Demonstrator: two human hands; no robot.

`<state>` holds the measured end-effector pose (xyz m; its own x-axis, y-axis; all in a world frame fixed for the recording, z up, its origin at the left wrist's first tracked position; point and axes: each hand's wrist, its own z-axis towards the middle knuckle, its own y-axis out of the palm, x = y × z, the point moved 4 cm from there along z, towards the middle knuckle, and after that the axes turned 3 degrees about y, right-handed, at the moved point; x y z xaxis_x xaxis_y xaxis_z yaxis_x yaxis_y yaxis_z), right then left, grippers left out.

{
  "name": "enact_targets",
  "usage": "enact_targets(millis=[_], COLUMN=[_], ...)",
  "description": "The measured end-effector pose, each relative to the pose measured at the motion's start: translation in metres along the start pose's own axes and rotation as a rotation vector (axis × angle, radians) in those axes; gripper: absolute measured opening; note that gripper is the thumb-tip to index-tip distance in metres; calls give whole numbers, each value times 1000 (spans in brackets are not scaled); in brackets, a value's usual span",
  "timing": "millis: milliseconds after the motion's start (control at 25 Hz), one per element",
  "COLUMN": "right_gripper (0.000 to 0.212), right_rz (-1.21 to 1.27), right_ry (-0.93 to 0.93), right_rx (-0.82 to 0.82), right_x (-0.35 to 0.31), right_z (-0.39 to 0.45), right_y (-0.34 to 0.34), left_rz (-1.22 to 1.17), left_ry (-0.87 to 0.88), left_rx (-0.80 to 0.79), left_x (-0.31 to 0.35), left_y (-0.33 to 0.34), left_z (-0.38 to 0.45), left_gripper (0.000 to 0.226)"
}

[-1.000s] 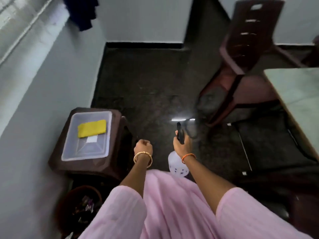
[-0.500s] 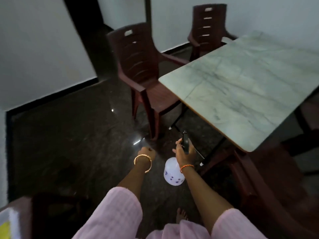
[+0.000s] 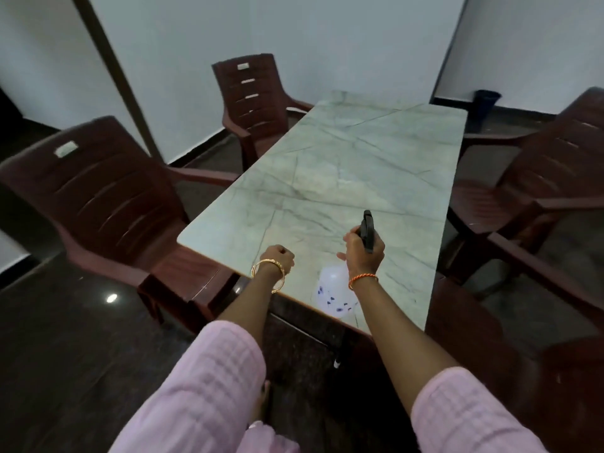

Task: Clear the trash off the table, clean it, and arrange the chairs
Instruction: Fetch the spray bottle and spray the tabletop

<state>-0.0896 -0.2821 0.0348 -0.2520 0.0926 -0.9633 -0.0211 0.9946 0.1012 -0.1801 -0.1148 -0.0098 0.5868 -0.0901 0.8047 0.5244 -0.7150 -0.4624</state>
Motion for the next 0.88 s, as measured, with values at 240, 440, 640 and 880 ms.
enact_targets(millis=[240,440,640,880], right_gripper=[8,13,22,21], right_rz=[41,46,-9,55], right_ry=[-18,-18,21,123], right_rx=[226,261,198,171], right_x=[-30,-39,-57,-63], right_z=[77,124,195,294], right_y=[75,126,166,194], left_rz=[189,256,209,499], left_ry=[149,188,203,268], left_rx=[-213,-283,-352,-355], left_x=[73,122,187,249], left_y=[-4,-7,19,38], left_z=[139,227,298,377], left_gripper=[17,11,22,52])
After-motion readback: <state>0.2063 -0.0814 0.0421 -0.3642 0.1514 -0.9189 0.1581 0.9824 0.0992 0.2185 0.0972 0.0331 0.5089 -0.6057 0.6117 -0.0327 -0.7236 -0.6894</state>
